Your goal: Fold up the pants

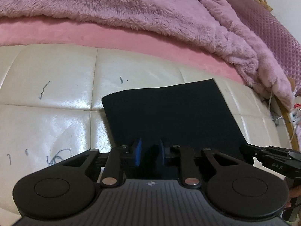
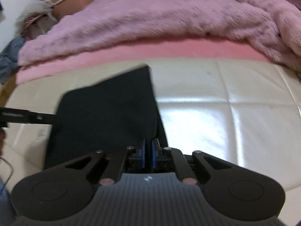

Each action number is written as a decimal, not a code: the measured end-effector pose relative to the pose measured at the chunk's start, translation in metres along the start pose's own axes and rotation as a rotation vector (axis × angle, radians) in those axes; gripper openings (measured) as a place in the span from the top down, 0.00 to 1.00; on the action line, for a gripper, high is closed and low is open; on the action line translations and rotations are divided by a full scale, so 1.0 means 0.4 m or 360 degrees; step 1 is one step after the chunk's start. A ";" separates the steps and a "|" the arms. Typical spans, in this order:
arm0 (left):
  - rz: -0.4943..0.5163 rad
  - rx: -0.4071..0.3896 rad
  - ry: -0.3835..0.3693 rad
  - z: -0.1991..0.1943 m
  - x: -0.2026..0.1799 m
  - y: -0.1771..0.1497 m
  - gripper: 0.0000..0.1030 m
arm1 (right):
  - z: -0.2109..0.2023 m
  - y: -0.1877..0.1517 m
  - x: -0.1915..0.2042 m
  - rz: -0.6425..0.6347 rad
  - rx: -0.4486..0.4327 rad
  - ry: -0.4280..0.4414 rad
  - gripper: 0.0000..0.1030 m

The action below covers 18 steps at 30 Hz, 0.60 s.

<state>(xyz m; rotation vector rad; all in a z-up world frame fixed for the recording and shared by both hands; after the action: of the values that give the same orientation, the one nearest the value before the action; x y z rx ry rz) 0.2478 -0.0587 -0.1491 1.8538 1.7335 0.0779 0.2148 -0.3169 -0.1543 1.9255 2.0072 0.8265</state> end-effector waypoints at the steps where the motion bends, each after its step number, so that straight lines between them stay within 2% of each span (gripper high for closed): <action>1: 0.0004 0.0006 0.0005 0.009 0.001 -0.002 0.79 | 0.012 -0.010 -0.011 0.0002 -0.0001 -0.0023 0.98; 3: -0.0008 0.0020 0.0026 0.028 0.009 -0.005 0.82 | 0.035 -0.024 -0.024 0.0029 0.0010 -0.0024 0.98; 6: -0.0044 0.0039 0.0051 0.054 0.028 -0.012 0.93 | 0.066 -0.036 -0.038 0.0009 0.0022 -0.0038 0.98; 13: -0.0088 0.0032 0.0031 0.062 0.043 -0.001 0.94 | 0.105 -0.042 -0.074 0.0083 0.0042 0.0008 0.95; 15: -0.0092 0.0030 0.0008 0.045 0.040 0.001 0.86 | 0.097 -0.033 -0.060 0.0023 0.0058 -0.0007 0.90; 16: -0.0094 0.0015 -0.0009 0.032 0.037 0.003 0.75 | 0.086 -0.026 -0.053 -0.0024 0.0057 -0.0018 0.86; 17: -0.0087 -0.0018 -0.0026 0.014 0.036 0.006 0.62 | 0.076 -0.018 -0.050 -0.0062 0.0049 -0.0014 0.76; 18: -0.0077 -0.0064 -0.0028 -0.005 0.036 0.009 0.56 | 0.063 -0.008 -0.049 -0.0087 0.0031 -0.0004 0.70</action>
<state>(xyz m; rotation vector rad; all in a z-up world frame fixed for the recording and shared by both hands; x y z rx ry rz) 0.2524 -0.0447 -0.1508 1.7773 1.7513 0.0764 0.2276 -0.3300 -0.1805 1.8717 2.0643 0.7941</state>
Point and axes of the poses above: each gripper's, at about its wrist camera, not at the fingertips, and z roughly the way its jaws point, x to its left, y to its top, the point moved 7 cm from there along z, roughly the way its jaws point, and after that the axes turned 1 degree about -x, right-handed, at the moved point
